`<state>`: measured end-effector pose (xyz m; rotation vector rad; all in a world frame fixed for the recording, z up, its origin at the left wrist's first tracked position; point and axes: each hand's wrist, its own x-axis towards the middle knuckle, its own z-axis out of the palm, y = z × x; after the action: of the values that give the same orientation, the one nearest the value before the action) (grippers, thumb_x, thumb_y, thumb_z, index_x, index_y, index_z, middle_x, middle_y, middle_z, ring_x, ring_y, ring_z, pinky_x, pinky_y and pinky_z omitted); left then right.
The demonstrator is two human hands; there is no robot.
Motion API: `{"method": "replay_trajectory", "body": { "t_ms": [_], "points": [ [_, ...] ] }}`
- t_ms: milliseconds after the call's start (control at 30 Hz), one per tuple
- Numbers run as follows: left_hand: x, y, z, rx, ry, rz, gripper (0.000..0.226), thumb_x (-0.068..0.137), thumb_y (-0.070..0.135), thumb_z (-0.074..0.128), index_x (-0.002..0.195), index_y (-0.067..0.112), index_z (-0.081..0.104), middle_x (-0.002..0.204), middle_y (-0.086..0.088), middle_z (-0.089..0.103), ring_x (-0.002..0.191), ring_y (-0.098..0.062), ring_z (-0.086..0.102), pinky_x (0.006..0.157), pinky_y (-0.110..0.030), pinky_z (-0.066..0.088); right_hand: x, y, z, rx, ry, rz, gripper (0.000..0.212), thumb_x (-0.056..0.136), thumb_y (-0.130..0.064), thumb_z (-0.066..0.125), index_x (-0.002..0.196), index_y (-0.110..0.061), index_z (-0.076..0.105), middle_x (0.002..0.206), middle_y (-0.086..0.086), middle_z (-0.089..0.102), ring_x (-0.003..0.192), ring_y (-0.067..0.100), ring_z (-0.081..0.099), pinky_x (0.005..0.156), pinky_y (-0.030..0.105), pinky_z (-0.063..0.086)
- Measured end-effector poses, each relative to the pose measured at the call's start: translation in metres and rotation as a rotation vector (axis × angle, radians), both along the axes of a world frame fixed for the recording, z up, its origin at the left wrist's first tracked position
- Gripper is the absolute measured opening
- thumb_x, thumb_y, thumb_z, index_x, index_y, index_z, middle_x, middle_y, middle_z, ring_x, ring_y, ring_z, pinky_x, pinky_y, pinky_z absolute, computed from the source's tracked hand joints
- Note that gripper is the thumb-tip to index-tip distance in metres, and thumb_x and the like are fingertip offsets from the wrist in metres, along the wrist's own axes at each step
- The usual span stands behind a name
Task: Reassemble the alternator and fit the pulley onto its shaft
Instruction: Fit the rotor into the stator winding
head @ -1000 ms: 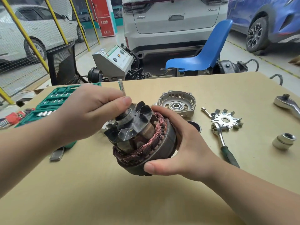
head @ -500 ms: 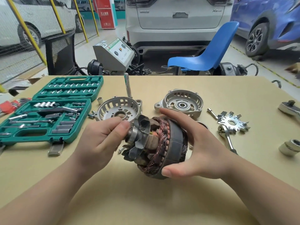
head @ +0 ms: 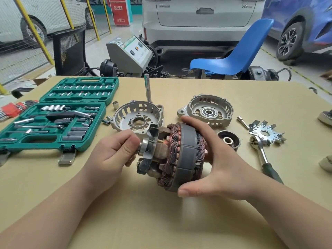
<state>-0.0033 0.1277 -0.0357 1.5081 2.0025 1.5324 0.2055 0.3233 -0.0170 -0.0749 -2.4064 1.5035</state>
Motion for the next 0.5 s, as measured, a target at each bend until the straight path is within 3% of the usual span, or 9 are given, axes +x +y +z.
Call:
{"method": "replay_trajectory", "body": {
  "t_ms": [67, 167, 233, 333, 400, 500],
  "points": [
    [-0.005, -0.003, 0.0, -0.011, 0.016, -0.033, 0.053, 0.105, 0.049, 0.045, 0.074, 0.007, 0.058, 0.065, -0.004, 0.055, 0.061, -0.018, 0.053, 0.062, -0.026, 0.043, -0.002, -0.002, -0.002, 0.011, 0.026, -0.016, 0.125, 0.055, -0.041, 0.102, 0.157, -0.05, 0.03, 0.154, -0.022, 0.046, 0.143, 0.014, 0.051, 0.111, 0.041, 0.05],
    [-0.013, -0.008, 0.001, -0.069, 0.052, -0.067, 0.044, 0.105, 0.048, 0.046, 0.073, 0.02, 0.057, 0.067, 0.002, 0.055, 0.066, -0.02, 0.053, 0.065, -0.036, 0.042, -0.005, -0.006, -0.005, -0.001, 0.047, -0.009, 0.125, 0.054, -0.04, 0.103, 0.156, -0.053, 0.031, 0.158, -0.015, 0.044, 0.144, 0.018, 0.049, 0.108, 0.041, 0.053],
    [-0.019, -0.012, 0.002, -0.128, 0.069, -0.091, 0.041, 0.105, 0.049, 0.045, 0.073, 0.025, 0.056, 0.069, 0.006, 0.054, 0.067, -0.018, 0.052, 0.064, -0.035, 0.041, -0.007, -0.008, -0.007, -0.017, 0.055, -0.01, 0.124, 0.054, -0.041, 0.103, 0.156, -0.053, 0.031, 0.157, -0.012, 0.045, 0.144, 0.019, 0.048, 0.107, 0.041, 0.054],
    [-0.024, -0.014, 0.002, -0.229, 0.025, -0.121, 0.043, 0.104, 0.051, 0.045, 0.074, 0.024, 0.059, 0.071, 0.0, 0.059, 0.069, -0.02, 0.054, 0.067, -0.038, 0.041, -0.007, -0.008, -0.01, -0.029, 0.064, -0.02, 0.124, 0.055, -0.045, 0.101, 0.157, -0.049, 0.031, 0.158, -0.013, 0.045, 0.146, 0.018, 0.046, 0.109, 0.044, 0.052],
    [-0.023, -0.012, 0.002, -0.231, -0.024, -0.128, 0.043, 0.106, 0.044, 0.047, 0.074, 0.02, 0.06, 0.069, -0.006, 0.058, 0.067, -0.022, 0.052, 0.066, -0.036, 0.039, -0.005, -0.005, -0.01, -0.04, 0.068, -0.022, 0.123, 0.056, -0.05, 0.101, 0.158, -0.047, 0.032, 0.158, -0.013, 0.045, 0.148, 0.018, 0.044, 0.109, 0.047, 0.051],
    [-0.016, -0.009, 0.001, -0.203, -0.101, -0.129, 0.05, 0.105, 0.038, 0.046, 0.085, -0.005, 0.062, 0.077, -0.024, 0.053, 0.069, -0.034, 0.047, 0.063, -0.039, 0.036, -0.004, -0.003, -0.01, -0.044, 0.066, -0.024, 0.124, 0.054, -0.054, 0.1, 0.158, -0.046, 0.032, 0.159, -0.013, 0.045, 0.149, 0.017, 0.043, 0.109, 0.047, 0.052]
  ]
}}
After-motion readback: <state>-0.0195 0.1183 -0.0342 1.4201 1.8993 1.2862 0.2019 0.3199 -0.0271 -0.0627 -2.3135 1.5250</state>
